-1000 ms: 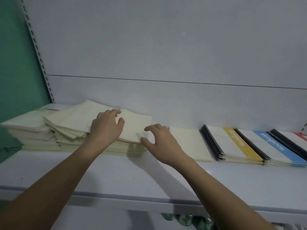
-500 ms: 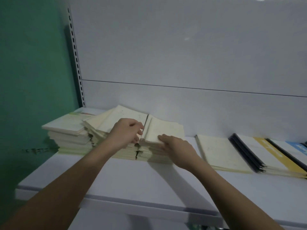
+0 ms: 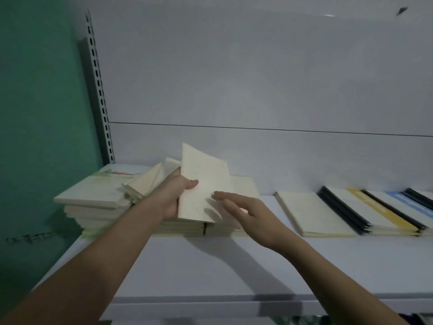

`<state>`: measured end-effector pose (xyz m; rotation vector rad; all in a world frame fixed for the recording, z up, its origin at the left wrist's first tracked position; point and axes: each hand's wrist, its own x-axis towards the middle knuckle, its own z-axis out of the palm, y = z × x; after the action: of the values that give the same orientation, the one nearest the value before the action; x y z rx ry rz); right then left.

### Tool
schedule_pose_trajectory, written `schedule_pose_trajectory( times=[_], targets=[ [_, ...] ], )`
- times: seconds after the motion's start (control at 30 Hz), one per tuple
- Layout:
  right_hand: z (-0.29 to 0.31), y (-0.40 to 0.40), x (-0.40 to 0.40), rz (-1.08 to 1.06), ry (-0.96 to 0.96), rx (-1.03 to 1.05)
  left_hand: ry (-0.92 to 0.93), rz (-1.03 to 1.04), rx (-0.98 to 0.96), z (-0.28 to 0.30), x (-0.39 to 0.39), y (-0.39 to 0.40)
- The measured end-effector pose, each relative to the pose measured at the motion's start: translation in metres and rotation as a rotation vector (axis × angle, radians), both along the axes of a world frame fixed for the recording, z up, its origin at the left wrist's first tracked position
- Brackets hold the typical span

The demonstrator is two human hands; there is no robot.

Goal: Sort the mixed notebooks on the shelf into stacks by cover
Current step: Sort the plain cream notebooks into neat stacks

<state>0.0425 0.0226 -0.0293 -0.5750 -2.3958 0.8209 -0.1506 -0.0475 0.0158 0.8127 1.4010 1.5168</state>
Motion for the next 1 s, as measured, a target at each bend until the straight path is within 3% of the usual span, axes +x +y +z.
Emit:
schedule_pose_trajectory(
  times=[0.1, 0.3, 0.4, 0.5, 0.6, 0.77, 0.83, 0.9, 1.0],
  targets=[
    [-0.005, 0.018, -0.001, -0.205, 0.068, -0.031, 0.026, 0.044, 0.054, 0.006, -0.021, -0.016],
    [-0.012, 0.031, -0.027, -0.290, -0.441, 0.170, -0.024, 0.113, 0.023, 0.009, -0.046, -0.031],
    [-0.017, 0.027, -0.034, -0.297, -0.561, 0.241, -0.026, 0.110, 0.021, 0.009, -0.052, -0.034],
    [-0.011, 0.024, -0.027, -0.344, -0.516, 0.283, -0.005, 0.095, 0.035, 0.011, -0.059, -0.035],
    [-0.003, 0.026, -0.013, -0.312, -0.491, 0.174, 0.003, 0.085, 0.039, 0.012, -0.065, -0.035],
    [0.016, 0.027, -0.006, -0.413, 0.102, 0.054, -0.017, 0.089, 0.018, 0.010, -0.060, -0.030],
    [0.023, 0.022, -0.014, -0.457, 0.249, 0.059, -0.019, 0.078, 0.007, 0.008, -0.053, -0.026],
    [0.025, 0.010, -0.025, -0.471, 0.302, 0.102, -0.043, 0.066, -0.007, 0.005, -0.044, -0.019],
    [0.024, -0.017, -0.043, -0.315, 0.206, 0.208, -0.136, 0.063, -0.023, 0.002, -0.026, -0.006]
  ],
)
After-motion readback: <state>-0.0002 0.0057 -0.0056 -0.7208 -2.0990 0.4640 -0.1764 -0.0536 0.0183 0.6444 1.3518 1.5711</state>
